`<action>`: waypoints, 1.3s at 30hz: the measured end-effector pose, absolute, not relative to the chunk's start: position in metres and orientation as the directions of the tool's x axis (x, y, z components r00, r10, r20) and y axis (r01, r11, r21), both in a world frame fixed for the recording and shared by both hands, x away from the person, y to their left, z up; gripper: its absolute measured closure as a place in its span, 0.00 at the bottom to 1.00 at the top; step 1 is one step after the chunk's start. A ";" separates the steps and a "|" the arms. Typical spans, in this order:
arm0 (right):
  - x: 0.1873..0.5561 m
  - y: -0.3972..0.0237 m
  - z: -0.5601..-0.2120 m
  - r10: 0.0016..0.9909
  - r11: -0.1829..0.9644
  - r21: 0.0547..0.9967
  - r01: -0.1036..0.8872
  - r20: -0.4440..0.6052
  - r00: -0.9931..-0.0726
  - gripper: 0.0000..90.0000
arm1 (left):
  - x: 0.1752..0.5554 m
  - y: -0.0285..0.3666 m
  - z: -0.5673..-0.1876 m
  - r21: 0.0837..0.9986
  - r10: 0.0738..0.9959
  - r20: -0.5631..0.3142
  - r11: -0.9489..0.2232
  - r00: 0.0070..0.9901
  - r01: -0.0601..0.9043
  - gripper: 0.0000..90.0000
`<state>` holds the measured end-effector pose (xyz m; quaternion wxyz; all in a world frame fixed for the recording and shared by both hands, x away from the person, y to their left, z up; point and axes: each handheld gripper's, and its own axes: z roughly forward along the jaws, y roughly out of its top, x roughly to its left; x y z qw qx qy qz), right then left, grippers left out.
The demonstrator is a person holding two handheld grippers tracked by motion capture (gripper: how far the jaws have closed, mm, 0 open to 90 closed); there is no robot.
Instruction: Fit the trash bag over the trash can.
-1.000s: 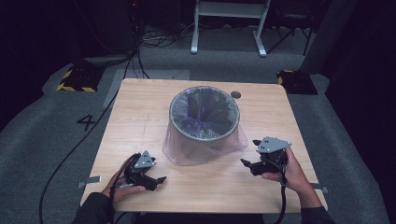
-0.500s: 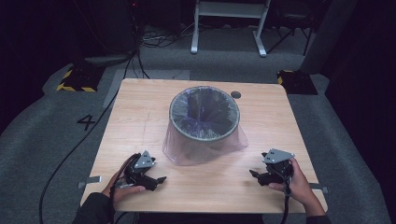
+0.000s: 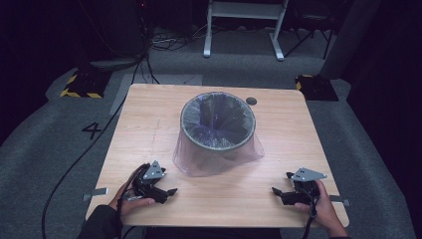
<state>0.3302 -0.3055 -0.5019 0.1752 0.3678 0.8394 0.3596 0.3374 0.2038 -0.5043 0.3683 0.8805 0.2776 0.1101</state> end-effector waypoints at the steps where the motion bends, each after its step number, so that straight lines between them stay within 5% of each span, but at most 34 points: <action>1: 0.330 -0.308 -0.504 0.751 0.451 0.739 0.500 -0.011 -0.661 0.18 | 0.337 0.204 -0.504 0.710 0.569 -0.010 -0.575 0.822 0.407 0.15; 39: 0.339 -0.307 -0.505 0.765 0.443 0.728 0.523 -0.004 -0.644 0.09 | 0.340 0.203 -0.504 0.710 0.558 -0.012 -0.580 0.829 0.401 0.15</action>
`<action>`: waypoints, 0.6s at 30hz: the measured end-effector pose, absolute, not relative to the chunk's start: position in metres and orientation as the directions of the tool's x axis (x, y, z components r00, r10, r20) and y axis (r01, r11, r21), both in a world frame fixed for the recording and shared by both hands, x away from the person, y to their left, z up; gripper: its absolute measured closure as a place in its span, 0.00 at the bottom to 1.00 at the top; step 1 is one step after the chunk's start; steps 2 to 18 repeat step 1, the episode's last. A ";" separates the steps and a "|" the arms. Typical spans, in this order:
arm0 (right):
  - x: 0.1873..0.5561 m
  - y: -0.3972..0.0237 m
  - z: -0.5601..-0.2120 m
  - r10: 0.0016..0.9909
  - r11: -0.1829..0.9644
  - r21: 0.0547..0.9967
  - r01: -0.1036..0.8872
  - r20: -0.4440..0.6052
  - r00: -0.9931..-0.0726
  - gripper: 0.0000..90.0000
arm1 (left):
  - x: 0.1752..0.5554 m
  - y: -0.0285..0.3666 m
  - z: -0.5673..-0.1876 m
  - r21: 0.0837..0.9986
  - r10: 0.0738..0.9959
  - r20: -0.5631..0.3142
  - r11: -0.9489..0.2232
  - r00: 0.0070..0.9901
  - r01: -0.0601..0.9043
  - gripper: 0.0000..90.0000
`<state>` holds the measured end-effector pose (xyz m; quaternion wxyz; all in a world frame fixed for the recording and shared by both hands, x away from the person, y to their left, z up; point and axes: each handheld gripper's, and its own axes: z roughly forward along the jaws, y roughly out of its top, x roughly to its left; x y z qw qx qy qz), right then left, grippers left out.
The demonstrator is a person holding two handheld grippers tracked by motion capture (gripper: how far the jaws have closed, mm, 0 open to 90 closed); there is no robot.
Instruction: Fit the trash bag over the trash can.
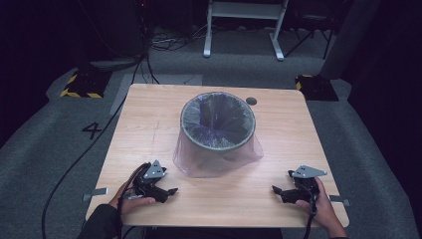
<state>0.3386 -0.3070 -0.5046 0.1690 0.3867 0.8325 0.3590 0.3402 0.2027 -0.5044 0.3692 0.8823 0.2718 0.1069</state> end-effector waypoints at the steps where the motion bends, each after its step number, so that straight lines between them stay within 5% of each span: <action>1: 0.339 -0.307 -0.505 0.765 0.444 0.728 0.522 -0.005 -0.644 0.09 | 0.340 0.203 -0.504 0.710 0.558 -0.012 -0.580 0.829 0.401 0.15; 18: 0.339 -0.307 -0.505 0.765 0.444 0.728 0.522 -0.005 -0.644 0.09 | 0.340 0.203 -0.504 0.710 0.558 -0.012 -0.580 0.829 0.401 0.15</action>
